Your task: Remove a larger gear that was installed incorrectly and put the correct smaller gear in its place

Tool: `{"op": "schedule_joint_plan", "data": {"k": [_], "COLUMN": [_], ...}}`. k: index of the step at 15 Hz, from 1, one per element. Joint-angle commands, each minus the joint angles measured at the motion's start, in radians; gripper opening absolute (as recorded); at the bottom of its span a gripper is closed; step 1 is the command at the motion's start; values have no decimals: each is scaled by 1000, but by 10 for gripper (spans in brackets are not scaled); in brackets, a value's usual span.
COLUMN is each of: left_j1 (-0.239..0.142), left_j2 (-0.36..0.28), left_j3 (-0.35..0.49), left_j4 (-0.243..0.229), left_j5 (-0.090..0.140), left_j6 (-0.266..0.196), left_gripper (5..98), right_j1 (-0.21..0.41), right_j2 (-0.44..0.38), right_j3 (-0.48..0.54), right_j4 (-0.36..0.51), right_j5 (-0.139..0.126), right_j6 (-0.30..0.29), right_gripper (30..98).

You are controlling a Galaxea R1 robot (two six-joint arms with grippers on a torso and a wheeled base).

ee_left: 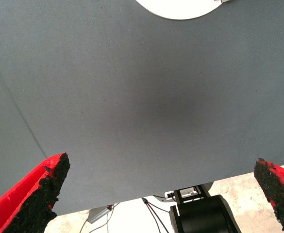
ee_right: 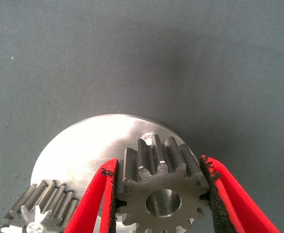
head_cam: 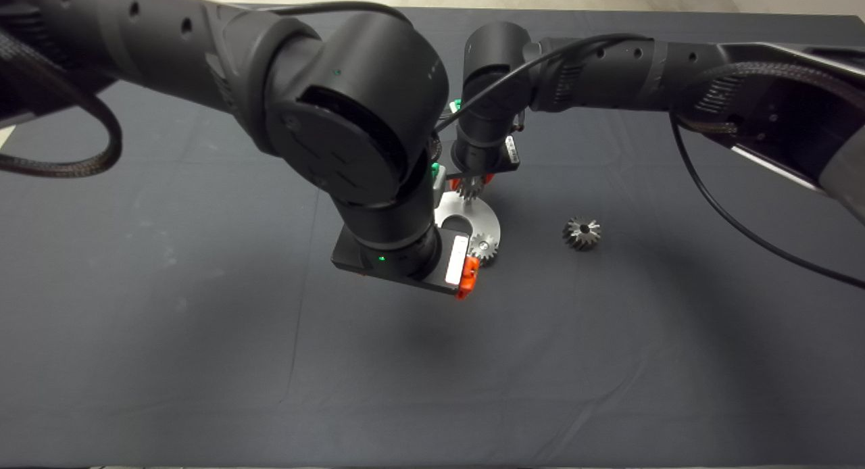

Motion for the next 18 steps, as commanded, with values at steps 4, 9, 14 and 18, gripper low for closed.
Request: {"op": "schedule_joint_plan", "data": {"k": [4,9,14,18], "left_j1": [-13,-13,-13,-13], "left_j2": [1,2,2,12], "left_j3": [2,-3,-4,-12], "left_j4": [4,4,4,4], "left_j5": [61,61,62,61], "left_j6": [2,3,3,3], "left_gripper": [976,976,976,976], "right_j1": [-14,-13,-13,-13], "right_j2": [-4,-2,12,12], "right_j3": [2,3,-2,1], "right_j4": [-66,-69,-69,-66], "right_j5": [-88,-88,-89,-90], "right_j6": [4,4,4,5], "right_gripper": [370,369,369,369]}}
